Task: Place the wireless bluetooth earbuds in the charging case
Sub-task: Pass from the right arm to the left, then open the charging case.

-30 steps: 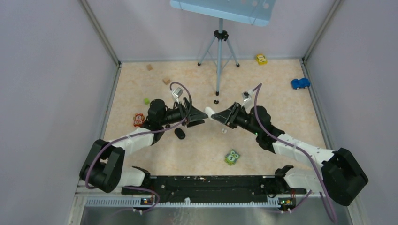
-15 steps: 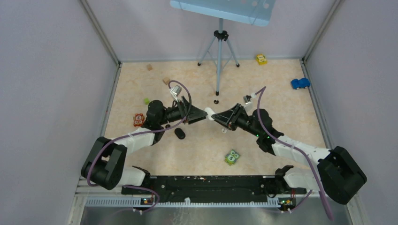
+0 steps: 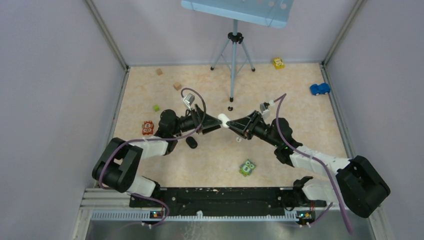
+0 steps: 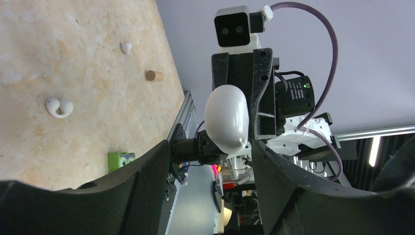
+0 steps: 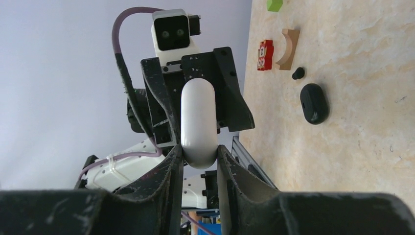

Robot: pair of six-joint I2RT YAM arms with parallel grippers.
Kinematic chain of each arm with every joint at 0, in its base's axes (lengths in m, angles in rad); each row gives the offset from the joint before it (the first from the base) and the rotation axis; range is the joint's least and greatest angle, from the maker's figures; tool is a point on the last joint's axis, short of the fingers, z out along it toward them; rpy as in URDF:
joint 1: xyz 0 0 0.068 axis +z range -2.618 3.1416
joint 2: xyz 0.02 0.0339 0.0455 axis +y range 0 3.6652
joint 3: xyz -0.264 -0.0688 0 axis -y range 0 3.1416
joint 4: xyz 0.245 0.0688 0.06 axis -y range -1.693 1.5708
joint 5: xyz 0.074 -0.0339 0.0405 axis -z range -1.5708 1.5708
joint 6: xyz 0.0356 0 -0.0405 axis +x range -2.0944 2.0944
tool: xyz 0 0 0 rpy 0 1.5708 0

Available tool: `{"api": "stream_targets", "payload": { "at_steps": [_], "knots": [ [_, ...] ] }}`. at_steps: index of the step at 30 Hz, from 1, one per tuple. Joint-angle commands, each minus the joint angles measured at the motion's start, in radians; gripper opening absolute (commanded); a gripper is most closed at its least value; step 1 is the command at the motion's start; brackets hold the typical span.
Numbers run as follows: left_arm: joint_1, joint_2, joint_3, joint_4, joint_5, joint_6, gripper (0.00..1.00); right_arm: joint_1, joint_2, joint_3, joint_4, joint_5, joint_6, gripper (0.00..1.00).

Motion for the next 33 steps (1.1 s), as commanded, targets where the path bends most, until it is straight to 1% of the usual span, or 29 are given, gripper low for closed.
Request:
{"api": "stream_targets", "payload": {
  "at_steps": [1, 6, 10, 13, 16, 18, 20, 21, 22, 23, 24, 26, 30, 33],
  "knots": [
    [-0.011, 0.039, 0.017, 0.156, 0.008, -0.048, 0.66, -0.007, -0.036, -0.03, 0.078, 0.004, 0.025, 0.0],
    [-0.015, 0.078, 0.035, 0.221, 0.011, -0.086, 0.62, -0.007, -0.041, -0.039, 0.079, -0.003, 0.031, 0.0],
    [-0.025, 0.105, 0.056, 0.275, 0.021, -0.121, 0.55, -0.006, -0.041, -0.054, 0.1, -0.005, 0.043, 0.0],
    [-0.034, 0.116, 0.073, 0.248, 0.021, -0.118, 0.48, -0.007, -0.036, -0.054, 0.106, -0.011, 0.043, 0.0],
    [-0.042, 0.126, 0.082, 0.231, 0.023, -0.11, 0.32, -0.007, -0.03, -0.055, 0.124, -0.018, 0.044, 0.0],
    [-0.044, 0.137, 0.09, 0.231, 0.025, -0.114, 0.15, -0.007, -0.031, -0.058, 0.125, -0.02, 0.042, 0.0],
    [-0.044, 0.144, 0.102, 0.232, 0.034, -0.117, 0.02, -0.007, -0.035, -0.062, 0.118, -0.019, 0.034, 0.0],
    [-0.045, 0.146, 0.106, 0.232, 0.039, -0.119, 0.0, -0.007, -0.039, -0.062, 0.111, -0.017, 0.029, 0.15],
    [-0.045, 0.147, 0.111, 0.231, 0.043, -0.119, 0.0, -0.008, -0.038, -0.063, 0.108, -0.019, 0.026, 0.34],
    [-0.045, 0.146, 0.113, 0.232, 0.049, -0.118, 0.0, -0.008, -0.036, -0.065, 0.113, -0.023, 0.027, 0.41],
    [-0.045, 0.146, 0.113, 0.232, 0.059, -0.116, 0.0, -0.01, -0.034, -0.068, 0.122, -0.027, 0.029, 0.45],
    [-0.045, 0.15, 0.116, 0.236, 0.087, -0.11, 0.0, -0.011, -0.038, -0.079, 0.133, -0.02, 0.033, 0.47],
    [-0.044, 0.153, 0.113, 0.267, 0.154, -0.111, 0.0, -0.033, -0.054, -0.098, 0.125, -0.01, 0.037, 0.47],
    [-0.044, 0.139, 0.109, 0.275, 0.17, -0.112, 0.0, -0.058, -0.056, -0.112, 0.13, -0.026, 0.047, 0.46]
  ]
}}
